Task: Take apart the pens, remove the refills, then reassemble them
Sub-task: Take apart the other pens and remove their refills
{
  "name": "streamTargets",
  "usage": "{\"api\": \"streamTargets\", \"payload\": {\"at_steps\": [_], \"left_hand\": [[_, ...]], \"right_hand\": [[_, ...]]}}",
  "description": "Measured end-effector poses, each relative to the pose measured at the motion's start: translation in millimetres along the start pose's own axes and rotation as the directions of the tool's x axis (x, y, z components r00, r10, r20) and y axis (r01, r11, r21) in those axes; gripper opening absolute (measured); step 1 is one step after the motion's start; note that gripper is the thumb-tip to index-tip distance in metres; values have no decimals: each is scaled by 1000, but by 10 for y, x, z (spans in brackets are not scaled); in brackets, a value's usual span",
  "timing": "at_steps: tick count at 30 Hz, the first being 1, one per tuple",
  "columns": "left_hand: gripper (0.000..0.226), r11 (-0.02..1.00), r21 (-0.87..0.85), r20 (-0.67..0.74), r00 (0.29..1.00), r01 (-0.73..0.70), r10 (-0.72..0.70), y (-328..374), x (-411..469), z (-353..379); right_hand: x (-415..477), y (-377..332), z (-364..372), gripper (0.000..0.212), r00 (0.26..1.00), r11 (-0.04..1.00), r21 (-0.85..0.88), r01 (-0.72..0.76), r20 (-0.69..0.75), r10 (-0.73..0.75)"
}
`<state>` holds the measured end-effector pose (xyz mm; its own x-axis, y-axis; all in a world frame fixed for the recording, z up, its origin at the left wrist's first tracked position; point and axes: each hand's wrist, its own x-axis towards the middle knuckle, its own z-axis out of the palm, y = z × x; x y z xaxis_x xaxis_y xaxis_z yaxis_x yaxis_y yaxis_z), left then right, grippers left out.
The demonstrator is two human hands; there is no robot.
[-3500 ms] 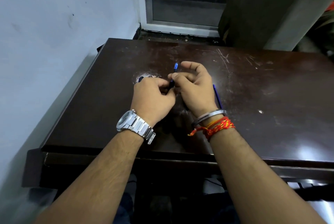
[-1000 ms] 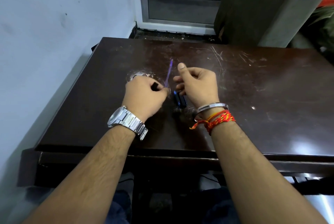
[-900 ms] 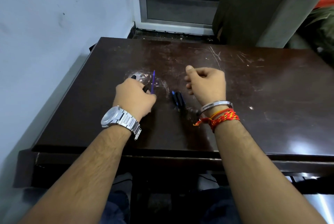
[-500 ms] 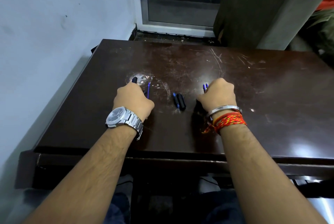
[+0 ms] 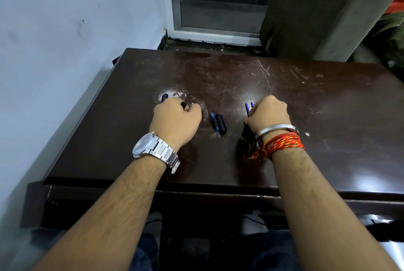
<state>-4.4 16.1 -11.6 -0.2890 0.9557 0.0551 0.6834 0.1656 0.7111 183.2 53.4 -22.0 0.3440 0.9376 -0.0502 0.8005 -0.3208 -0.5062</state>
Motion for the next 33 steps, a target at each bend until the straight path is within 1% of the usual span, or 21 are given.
{"api": "streamTargets", "payload": {"at_steps": [3, 5, 6, 8, 10, 11, 12, 14, 15, 16, 17, 18, 21, 25, 30, 33], "left_hand": [[25, 973, -223, 91, 993, -54, 75, 15, -15, 50], [20, 949, -306, 189, 972, -74, 137, -3, -25, 75], [22, 941, -329, 233, 958, -83, 166, -16, -26, 92], [24, 916, -392, 273, 941, -80, 199, -20, -41, 119], [25, 876, -478, 279, 935, -63, 220, -9, -57, 127], [25, 854, -518, 293, 930, -42, 223, 1, -69, 125], [23, 834, -551, 312, 923, -16, 224, 12, -79, 124], [21, 810, -585, 346, 914, 33, 212, 23, -91, 133], [20, 809, -586, 355, 912, 45, 206, 25, -92, 142], [20, 813, -581, 359, 910, 45, 206, 27, -93, 148], [19, 816, -576, 360, 908, 37, 213, 25, -92, 154], [18, 817, -576, 359, 906, 27, 224, 20, -90, 158], [20, 819, -574, 354, 904, 10, 238, 7, -82, 166], [17, 822, -570, 355, 901, -2, 249, 10, -85, 190], [13, 832, -554, 357, 898, -19, 258, -2, -83, 171], [17, 822, -569, 328, 906, -36, 267, 2, -77, 156]], "right_hand": [[-5, -17, 1, 12, 1000, 999, 30, 26, 4, -27], [-18, -41, -7, 9, 998, 995, 66, 69, -19, -68], [-29, -57, -17, 12, 995, 991, 102, 90, -38, -87], [-49, -95, -40, 18, 991, 968, 220, 124, -77, -109], [-77, -153, -55, 23, 994, 902, 419, 105, -51, -91], [-99, -195, -56, 25, 998, 829, 556, 60, -6, -68], [-122, -243, -55, 26, 998, 719, 695, 12, 33, -50], [-160, -339, -63, 25, 998, 446, 894, -26, 46, -34], [-173, -375, -77, 23, 999, 326, 945, -19, 31, -33], [-185, -397, -94, 20, 999, 240, 971, -3, 12, -38], [-195, -410, -107, 17, 999, 197, 980, 18, -9, -47], [-206, -414, -115, 14, 998, 191, 981, 45, -34, -58], [-232, -411, -103, 10, 993, 230, 967, 108, -92, -78], [-235, -412, -83, 11, 985, 283, 946, 158, -131, -113], [-228, -397, -36, 7, 979, 371, 911, 183, -134, -154], [-236, -398, -2, 7, 971, 450, 870, 202, -116, -211]]}}
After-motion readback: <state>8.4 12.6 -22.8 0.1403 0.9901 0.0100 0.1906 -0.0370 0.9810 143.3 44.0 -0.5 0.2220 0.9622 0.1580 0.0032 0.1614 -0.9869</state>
